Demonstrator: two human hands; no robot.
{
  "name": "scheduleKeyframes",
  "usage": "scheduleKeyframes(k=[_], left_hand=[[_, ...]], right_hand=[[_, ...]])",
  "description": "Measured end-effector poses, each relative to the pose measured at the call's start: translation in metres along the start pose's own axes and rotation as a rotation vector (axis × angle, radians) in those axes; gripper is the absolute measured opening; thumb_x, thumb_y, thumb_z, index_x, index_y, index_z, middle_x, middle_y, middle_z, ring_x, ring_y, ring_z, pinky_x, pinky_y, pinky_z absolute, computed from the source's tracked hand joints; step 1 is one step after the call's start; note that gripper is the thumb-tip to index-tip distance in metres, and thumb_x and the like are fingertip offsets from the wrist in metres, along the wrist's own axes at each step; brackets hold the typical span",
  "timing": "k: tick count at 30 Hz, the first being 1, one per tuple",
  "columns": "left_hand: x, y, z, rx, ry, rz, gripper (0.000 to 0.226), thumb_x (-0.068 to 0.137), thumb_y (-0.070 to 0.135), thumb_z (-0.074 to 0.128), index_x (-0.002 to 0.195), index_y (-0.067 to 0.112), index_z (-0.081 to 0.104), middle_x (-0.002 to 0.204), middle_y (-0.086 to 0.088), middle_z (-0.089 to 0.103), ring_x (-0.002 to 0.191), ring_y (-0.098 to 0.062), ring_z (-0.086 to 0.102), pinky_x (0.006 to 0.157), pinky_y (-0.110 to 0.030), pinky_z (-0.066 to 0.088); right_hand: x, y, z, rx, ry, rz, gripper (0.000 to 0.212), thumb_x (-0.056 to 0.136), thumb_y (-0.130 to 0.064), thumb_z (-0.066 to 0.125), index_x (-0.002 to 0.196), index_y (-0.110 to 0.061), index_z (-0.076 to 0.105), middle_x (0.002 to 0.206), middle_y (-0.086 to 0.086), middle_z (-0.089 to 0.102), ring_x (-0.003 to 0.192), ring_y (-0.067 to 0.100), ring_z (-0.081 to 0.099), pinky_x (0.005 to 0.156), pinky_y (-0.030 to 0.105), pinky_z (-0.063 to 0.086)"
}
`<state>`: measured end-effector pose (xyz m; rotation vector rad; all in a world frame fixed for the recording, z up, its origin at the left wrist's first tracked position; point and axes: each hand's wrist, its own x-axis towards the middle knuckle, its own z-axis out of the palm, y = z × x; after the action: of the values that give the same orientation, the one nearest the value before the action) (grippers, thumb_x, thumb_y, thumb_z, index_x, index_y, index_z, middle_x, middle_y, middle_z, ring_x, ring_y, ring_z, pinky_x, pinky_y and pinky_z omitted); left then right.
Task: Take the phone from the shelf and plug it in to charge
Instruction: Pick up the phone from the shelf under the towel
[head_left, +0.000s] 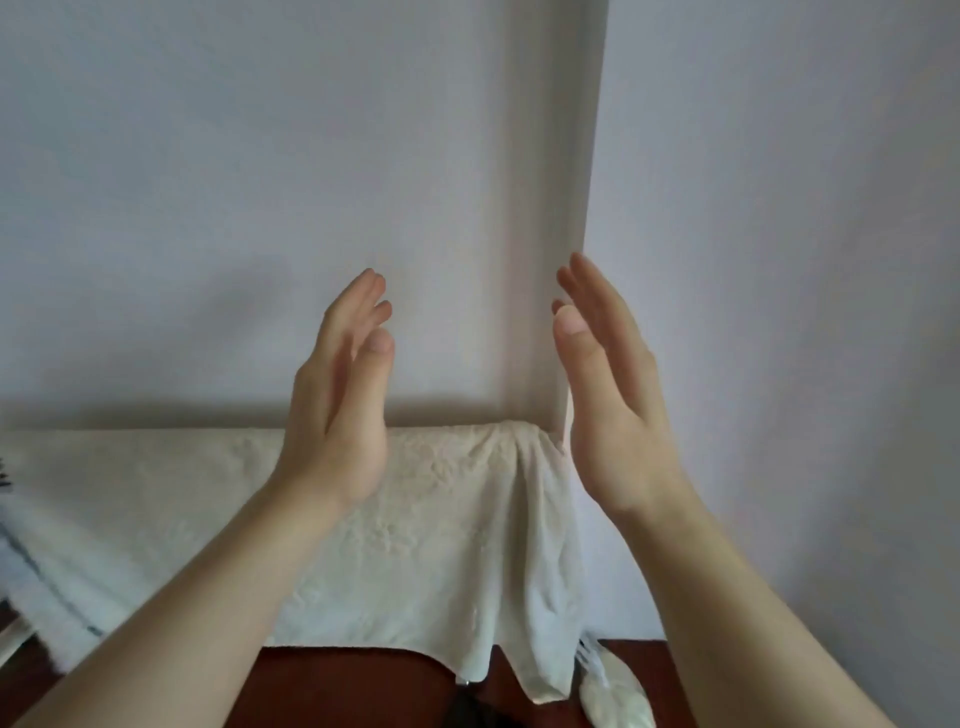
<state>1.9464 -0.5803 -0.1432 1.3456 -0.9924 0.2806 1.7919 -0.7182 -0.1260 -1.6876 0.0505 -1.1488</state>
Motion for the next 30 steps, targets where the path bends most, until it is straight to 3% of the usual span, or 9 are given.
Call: scheduleKeyframes(k=[7, 11, 14, 18, 25, 30], left_hand=[[-0.043, -0.062, 0.047, -0.107, -0.269, -0.091, 0.057, 0.104, 0.05, 0.037, 0.155, 0.028, 0.037, 0.16, 0.011, 0.046, 0.144, -0.004, 0.047, 0.118, -0.041, 0.037], [-0.07, -0.08, 0.064, -0.137, -0.363, -0.123, 0.066, 0.103, 0.063, 0.038, 0.157, 0.025, 0.035, 0.162, 0.009, 0.045, 0.145, -0.005, 0.046, 0.119, -0.039, 0.037], [-0.088, -0.096, 0.07, -0.136, -0.41, -0.138, 0.071, 0.101, 0.069, 0.037, 0.157, 0.025, 0.035, 0.159, 0.014, 0.046, 0.145, -0.006, 0.047, 0.117, -0.029, 0.038], [-0.112, -0.114, 0.068, -0.081, -0.452, -0.197, 0.069, 0.1, 0.069, 0.037, 0.155, 0.028, 0.037, 0.158, 0.017, 0.046, 0.145, -0.001, 0.045, 0.117, -0.021, 0.036], [-0.158, -0.146, 0.056, 0.116, -0.531, -0.303, 0.066, 0.102, 0.058, 0.042, 0.159, 0.024, 0.033, 0.162, 0.004, 0.044, 0.149, -0.003, 0.039, 0.121, -0.028, 0.033], [-0.189, -0.167, 0.052, 0.325, -0.654, -0.342, 0.07, 0.099, 0.061, 0.043, 0.16, 0.033, 0.025, 0.166, 0.013, 0.034, 0.152, 0.002, 0.028, 0.121, -0.026, 0.026]], right_hand=[[-0.057, 0.028, -0.025, -0.176, 0.207, 0.147, 0.068, 0.096, -0.057, 0.051, 0.158, -0.031, 0.039, 0.161, -0.013, 0.046, 0.14, -0.001, 0.048, 0.12, 0.039, 0.036], [-0.084, 0.043, -0.037, -0.247, 0.259, 0.209, 0.068, 0.097, -0.055, 0.051, 0.158, -0.029, 0.039, 0.162, -0.01, 0.046, 0.141, 0.0, 0.047, 0.12, 0.04, 0.037], [-0.1, 0.06, -0.044, -0.274, 0.265, 0.254, 0.068, 0.098, -0.056, 0.052, 0.159, -0.03, 0.038, 0.162, -0.011, 0.046, 0.141, -0.002, 0.046, 0.12, 0.04, 0.037], [-0.116, 0.088, -0.049, -0.289, 0.22, 0.318, 0.067, 0.099, -0.057, 0.052, 0.159, -0.033, 0.036, 0.162, -0.014, 0.045, 0.141, -0.004, 0.045, 0.12, 0.042, 0.037], [-0.149, 0.147, -0.044, -0.321, 0.052, 0.412, 0.072, 0.097, -0.064, 0.057, 0.159, -0.037, 0.033, 0.162, -0.018, 0.043, 0.142, -0.002, 0.044, 0.119, 0.044, 0.038], [-0.17, 0.176, -0.048, -0.411, -0.129, 0.444, 0.079, 0.092, -0.07, 0.06, 0.159, -0.038, 0.033, 0.162, -0.02, 0.042, 0.147, 0.002, 0.039, 0.117, 0.046, 0.041]])
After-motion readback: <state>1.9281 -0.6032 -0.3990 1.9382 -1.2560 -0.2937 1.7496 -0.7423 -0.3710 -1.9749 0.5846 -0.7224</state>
